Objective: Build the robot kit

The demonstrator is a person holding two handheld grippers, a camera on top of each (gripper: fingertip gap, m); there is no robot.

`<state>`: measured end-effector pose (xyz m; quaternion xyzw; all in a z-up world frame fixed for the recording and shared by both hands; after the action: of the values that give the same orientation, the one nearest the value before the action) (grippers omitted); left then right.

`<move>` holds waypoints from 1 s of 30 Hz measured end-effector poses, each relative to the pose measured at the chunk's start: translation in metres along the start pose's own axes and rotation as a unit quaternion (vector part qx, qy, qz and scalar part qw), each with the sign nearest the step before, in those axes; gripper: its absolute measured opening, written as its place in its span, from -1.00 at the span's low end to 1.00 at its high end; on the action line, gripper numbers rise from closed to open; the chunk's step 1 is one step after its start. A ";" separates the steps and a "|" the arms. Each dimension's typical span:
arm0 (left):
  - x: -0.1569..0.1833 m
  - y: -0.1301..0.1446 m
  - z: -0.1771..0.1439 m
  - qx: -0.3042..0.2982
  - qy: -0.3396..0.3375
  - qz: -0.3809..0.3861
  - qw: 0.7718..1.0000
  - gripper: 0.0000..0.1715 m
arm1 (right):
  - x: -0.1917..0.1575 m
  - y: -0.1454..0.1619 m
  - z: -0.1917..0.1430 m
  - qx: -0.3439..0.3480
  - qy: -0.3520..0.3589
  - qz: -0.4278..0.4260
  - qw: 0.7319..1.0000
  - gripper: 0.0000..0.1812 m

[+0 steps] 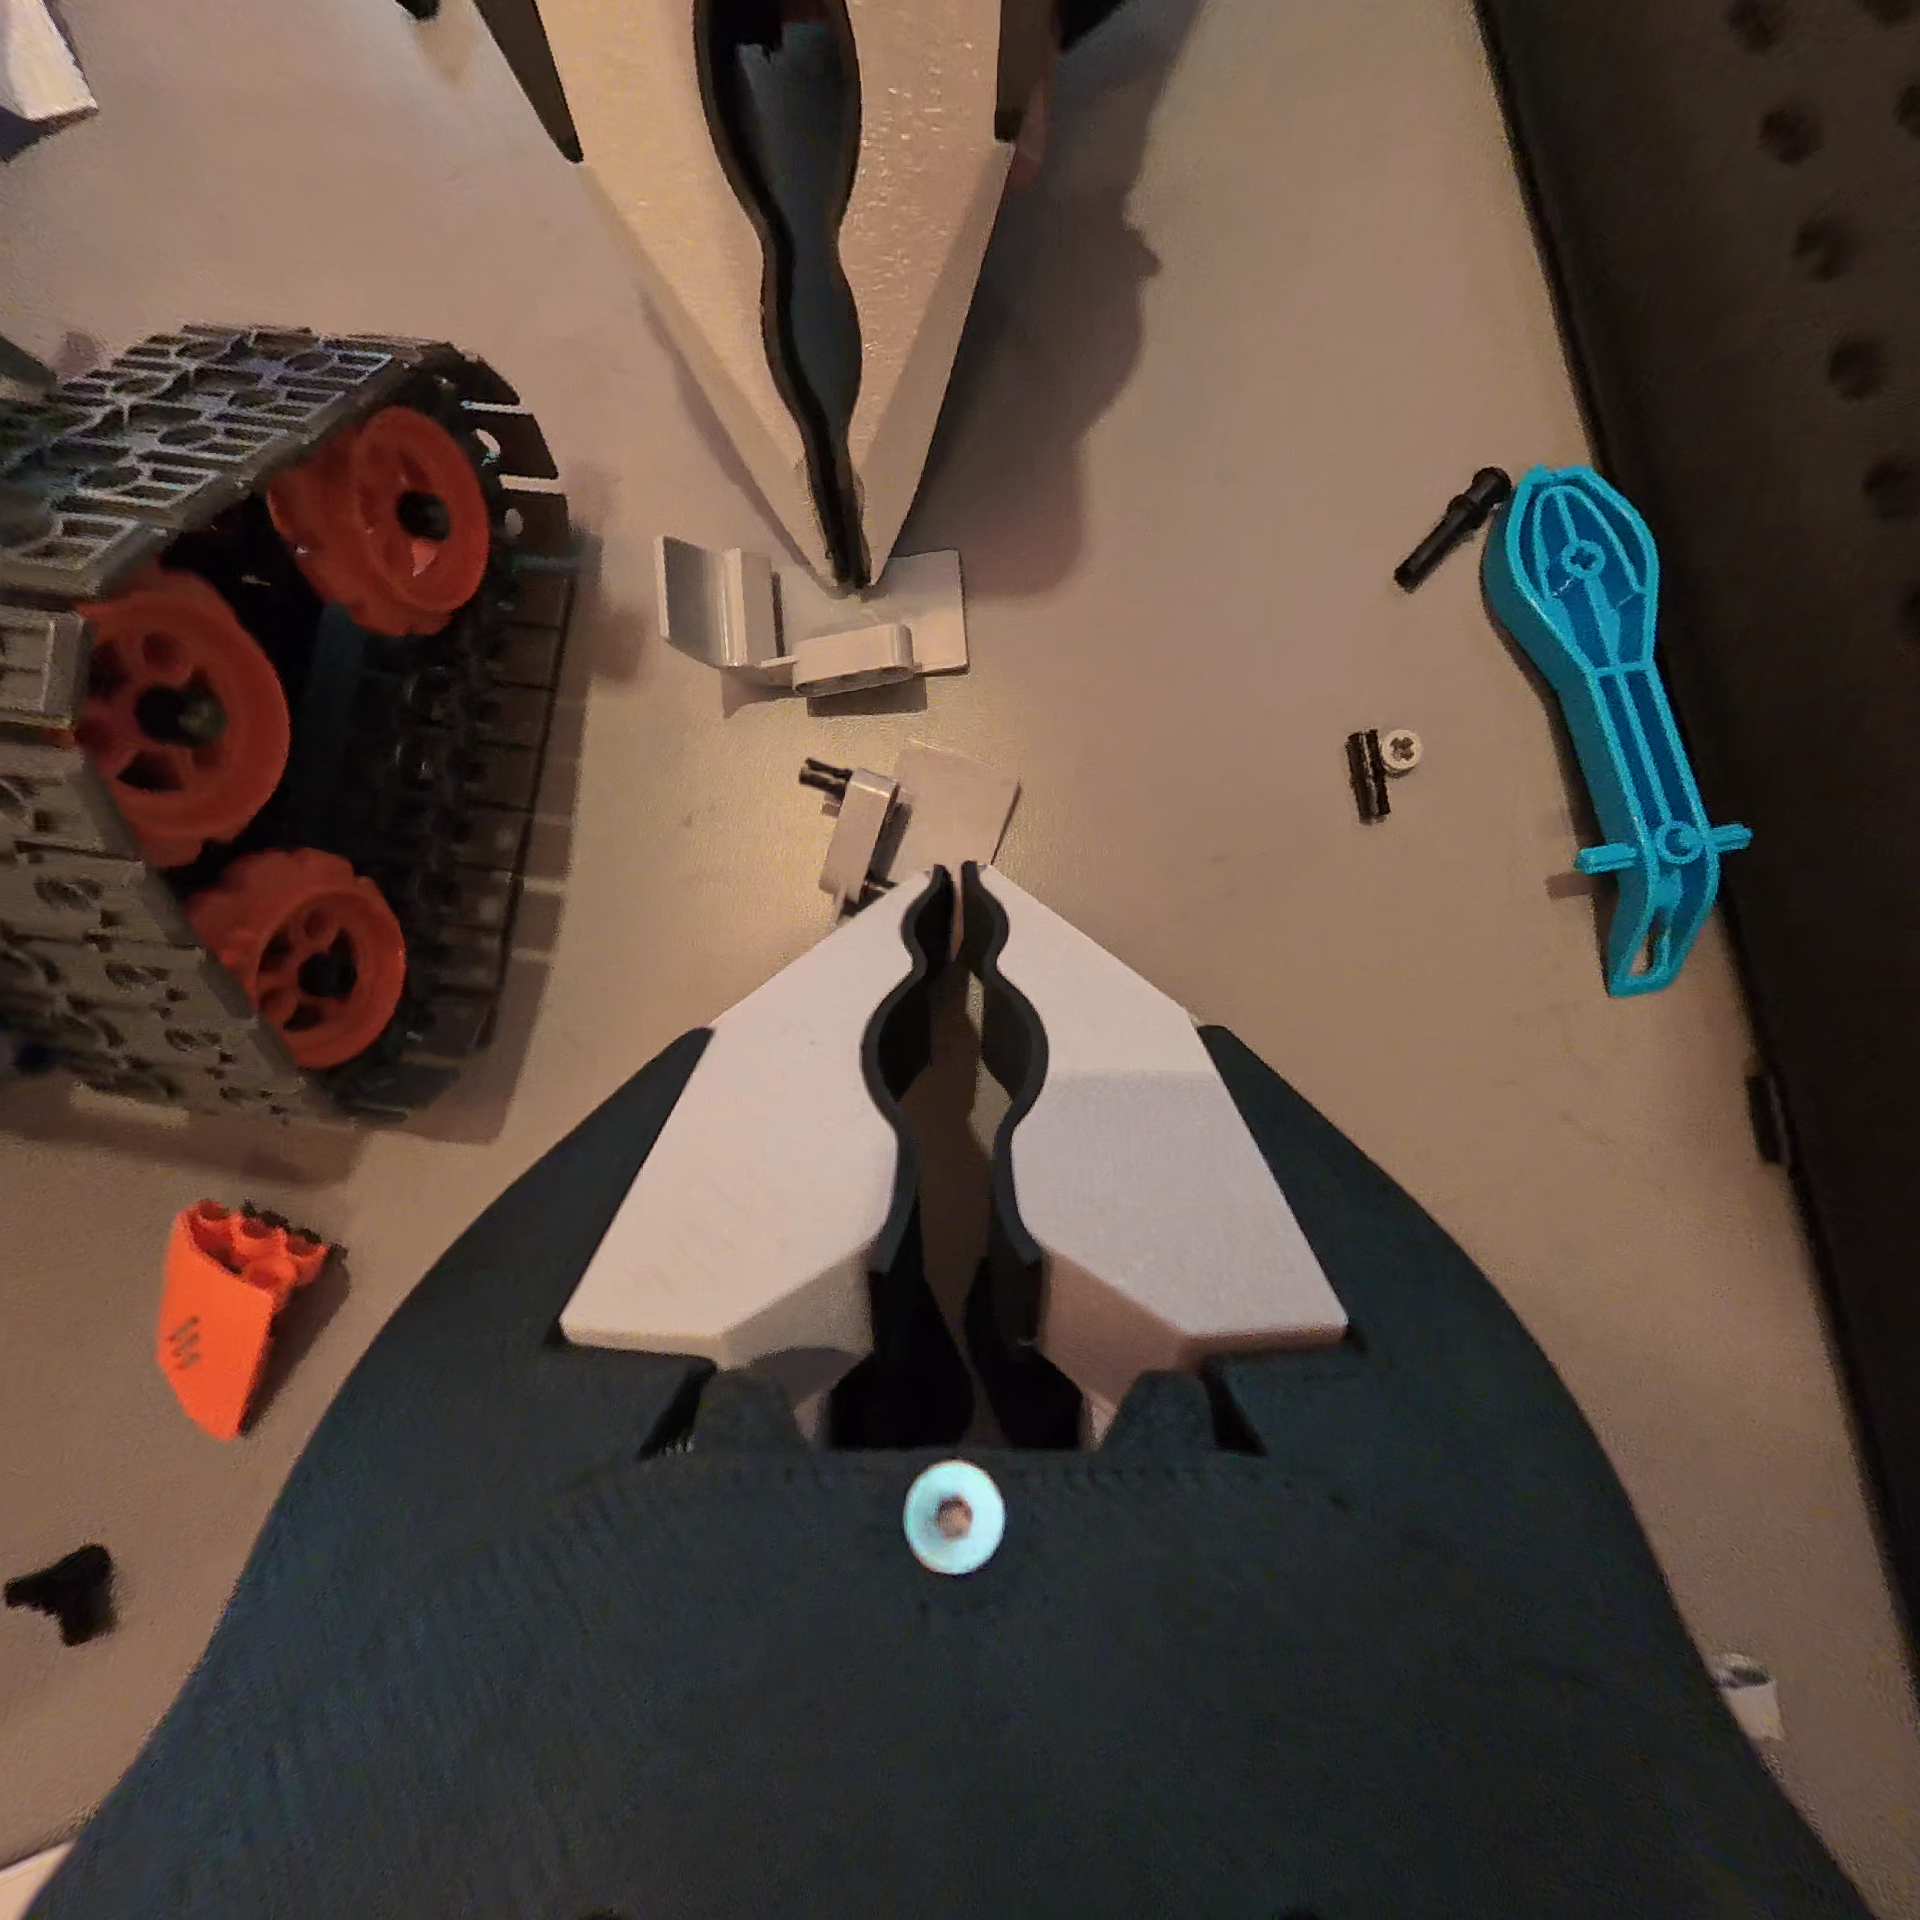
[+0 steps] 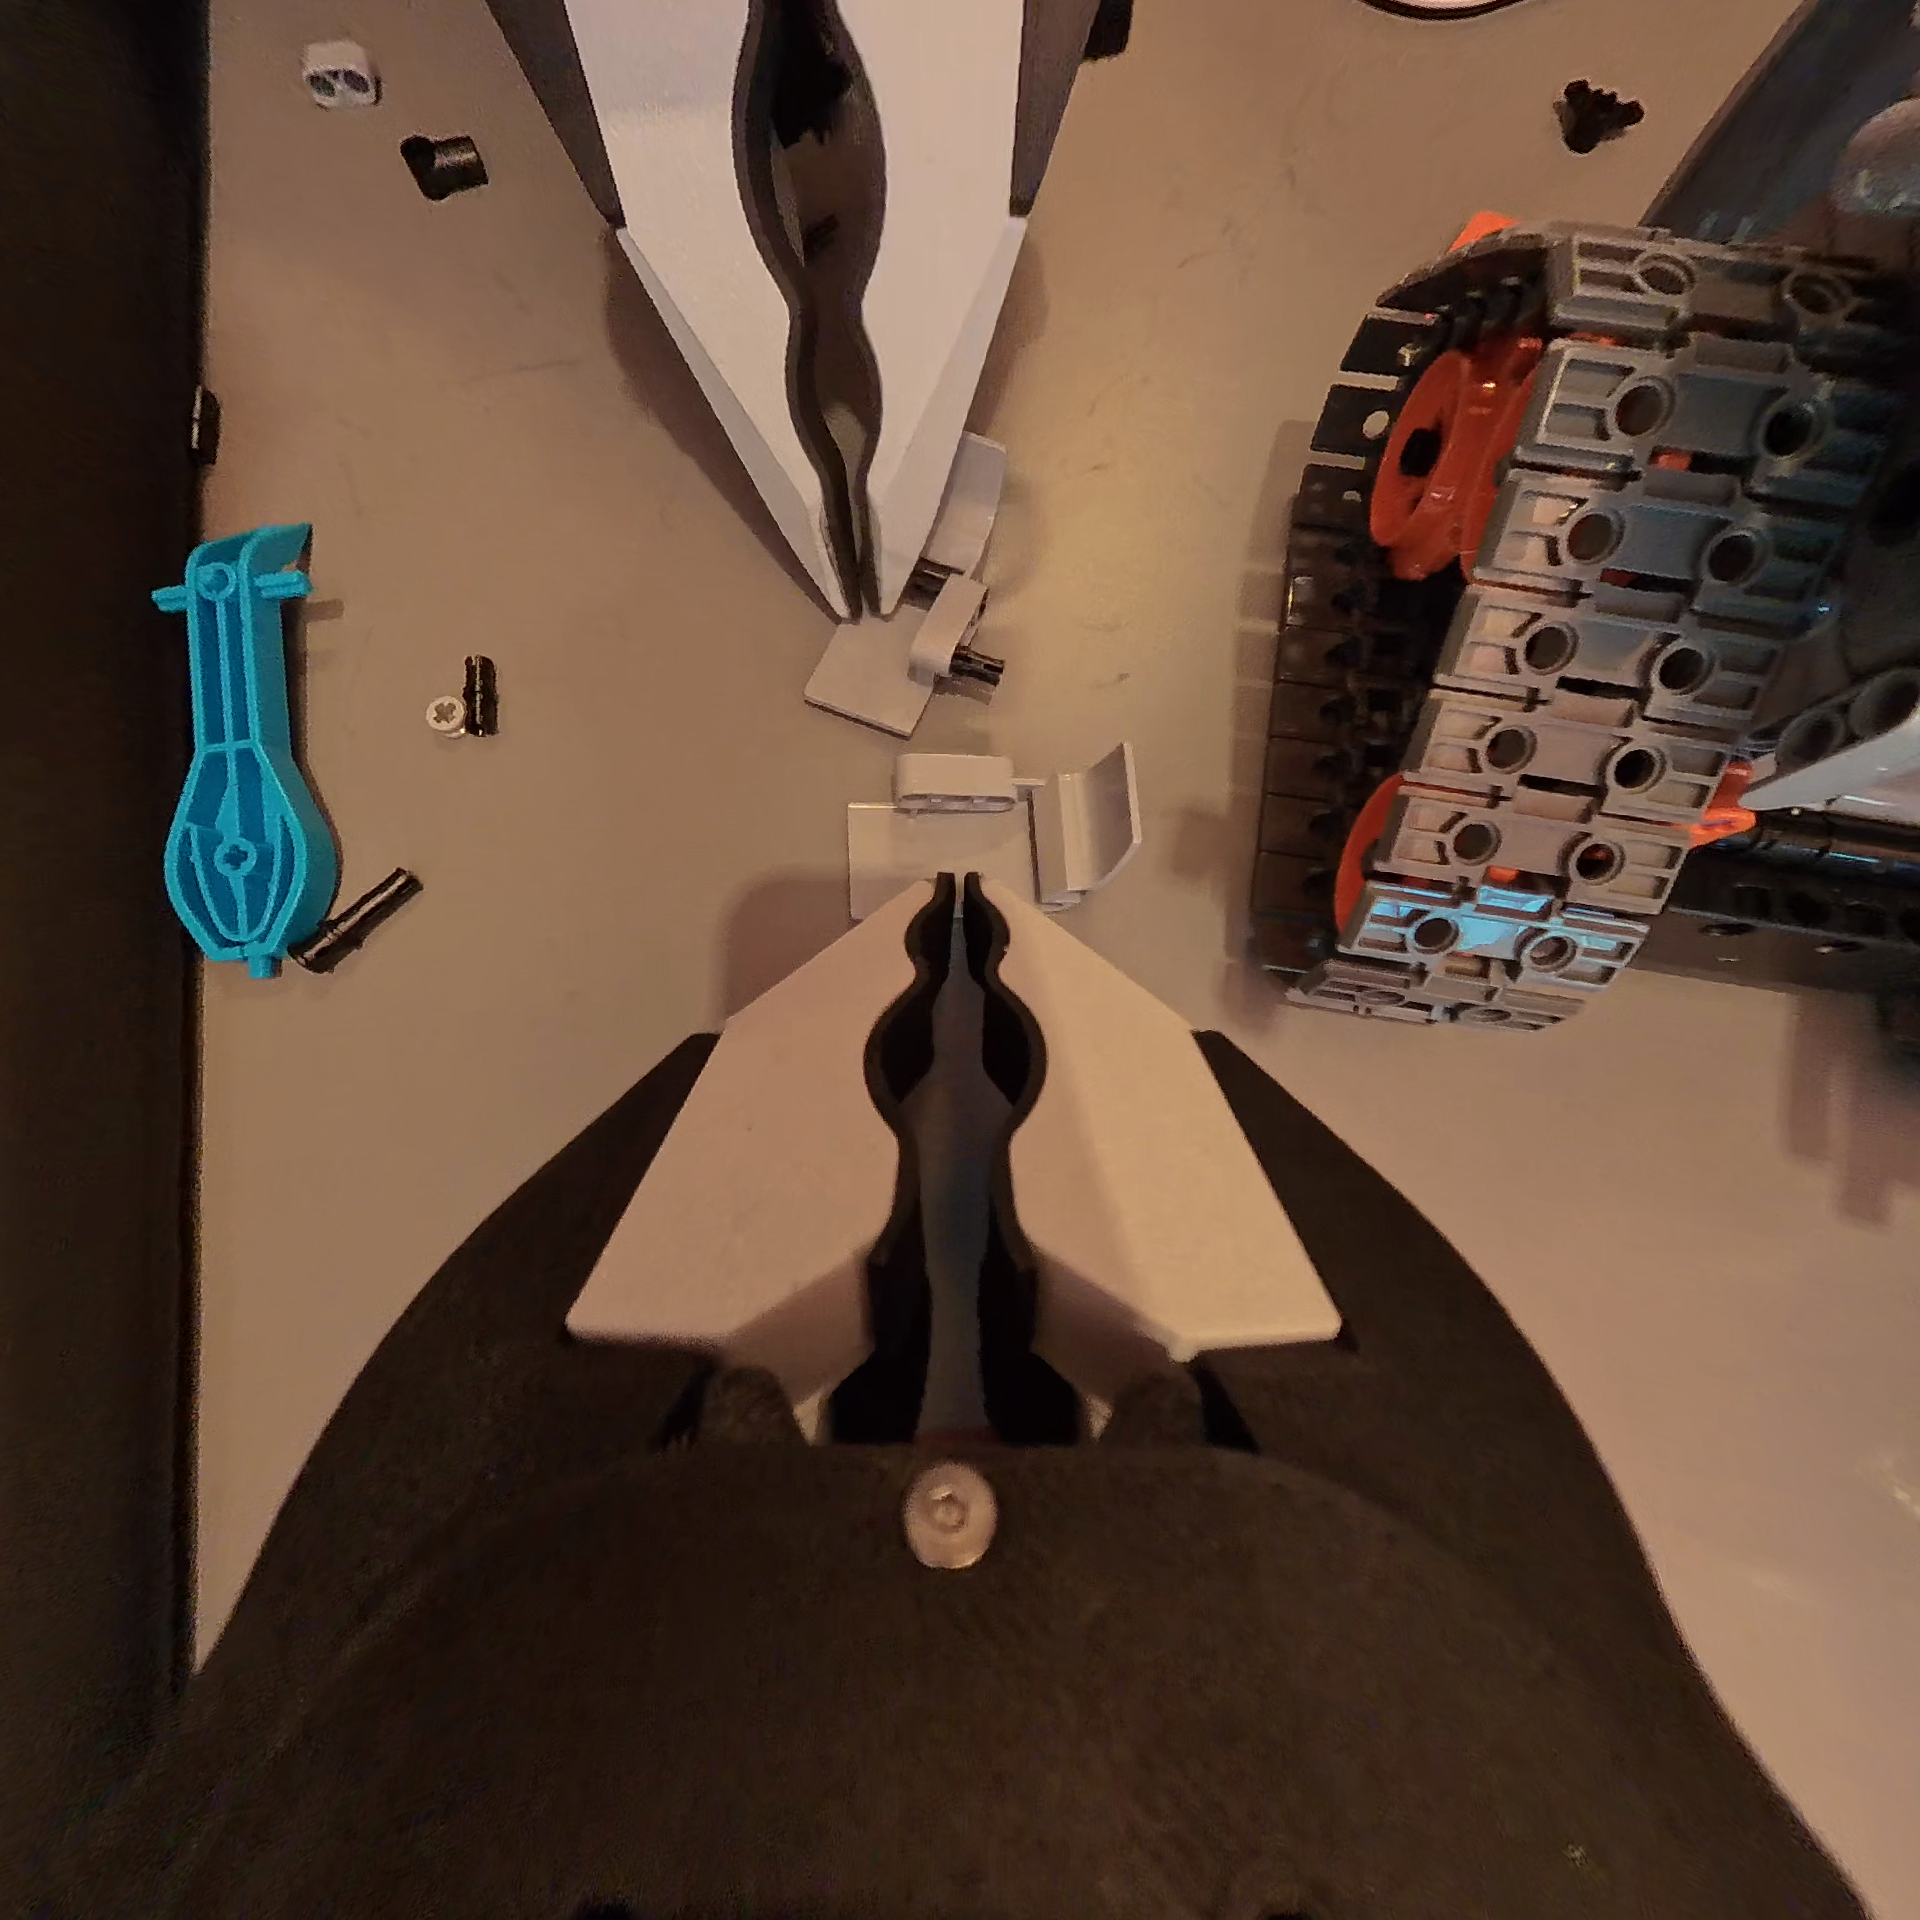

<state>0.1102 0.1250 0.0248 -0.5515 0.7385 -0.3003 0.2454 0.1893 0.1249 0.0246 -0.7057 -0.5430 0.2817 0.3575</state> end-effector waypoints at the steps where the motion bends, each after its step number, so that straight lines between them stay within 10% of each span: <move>1: 0.000 -0.002 -0.002 0.000 -0.003 -0.002 1.000 -0.96 | 0.000 -0.001 -0.001 0.000 0.000 -0.002 1.000 -0.97; 16: -0.004 -0.004 -0.054 0.082 -0.210 -0.124 0.966 -0.53 | 0.002 -0.011 -0.018 0.056 0.036 0.017 0.998 -0.90; 30: -0.007 0.015 -0.026 0.054 -0.166 -0.193 0.965 -0.72 | 0.012 -0.002 -0.017 0.049 0.076 0.059 0.994 -0.70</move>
<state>0.0841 0.1391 0.0324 -0.7117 0.5495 -0.2855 0.3318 0.2047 0.1334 0.0358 -0.7373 -0.4574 0.2741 0.4148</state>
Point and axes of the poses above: each gripper's, where its closed fingertips meet, z out along the fingers, y out of its underside, x = y × z across the jaws, the point moved 2 cm from there along -z, back along the fingers, and after that the axes turned 9 degrees about x, right-handed, at the moved point
